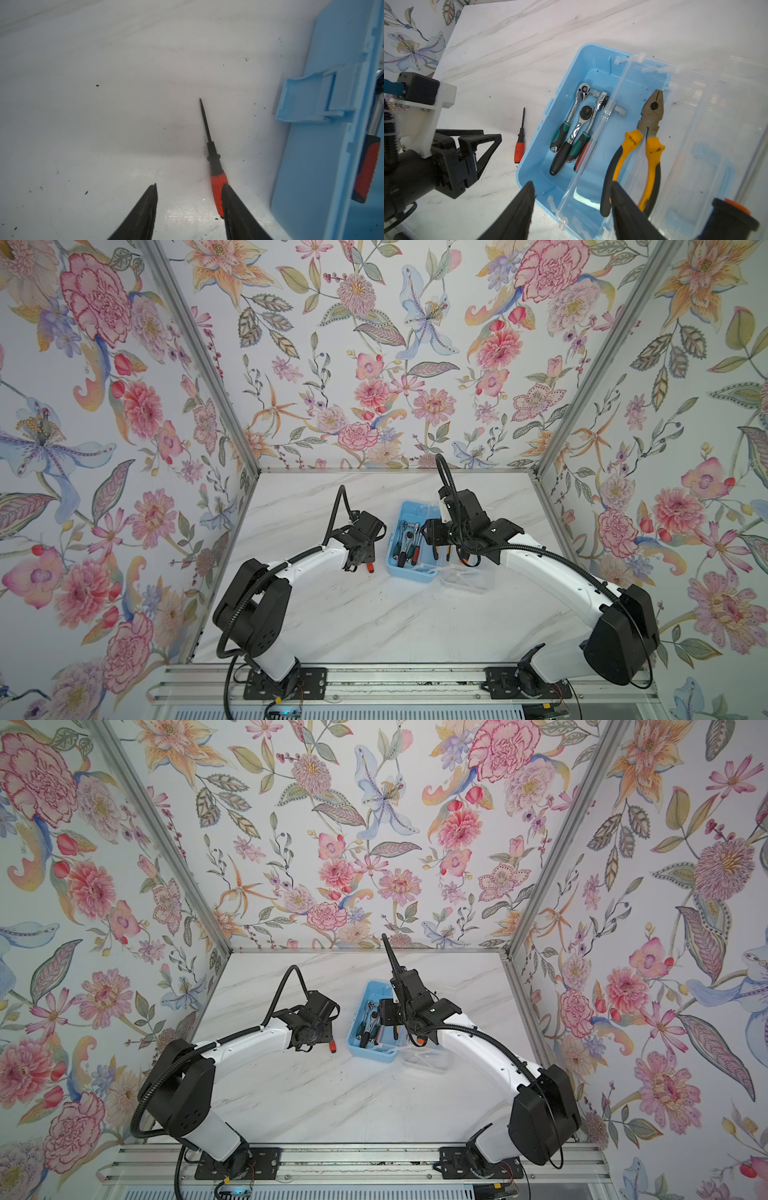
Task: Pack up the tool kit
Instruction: 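Grasp the red-handled screwdriver and lift it with the left gripper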
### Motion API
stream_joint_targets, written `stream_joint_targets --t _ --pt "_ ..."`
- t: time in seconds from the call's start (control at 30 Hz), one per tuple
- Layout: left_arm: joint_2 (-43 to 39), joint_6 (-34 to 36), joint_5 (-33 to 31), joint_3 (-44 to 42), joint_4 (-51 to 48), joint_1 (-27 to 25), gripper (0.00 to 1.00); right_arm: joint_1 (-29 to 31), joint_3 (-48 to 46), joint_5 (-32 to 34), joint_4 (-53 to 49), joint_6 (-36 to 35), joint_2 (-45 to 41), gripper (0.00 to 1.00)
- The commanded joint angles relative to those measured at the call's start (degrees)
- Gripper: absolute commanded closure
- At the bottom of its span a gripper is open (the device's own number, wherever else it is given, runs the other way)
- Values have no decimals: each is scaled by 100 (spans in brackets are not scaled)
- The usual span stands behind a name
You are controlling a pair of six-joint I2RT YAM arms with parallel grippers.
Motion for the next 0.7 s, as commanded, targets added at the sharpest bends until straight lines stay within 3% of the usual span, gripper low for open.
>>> stream_joint_targets --t 0.0,0.67 --pt "176 -178 190 -29 255 -162 48 11 130 -26 -33 -79 -5 41" --pt "793 -499 425 -253 562 -352 57 -151 -136 -260 133 -54 -73 41"
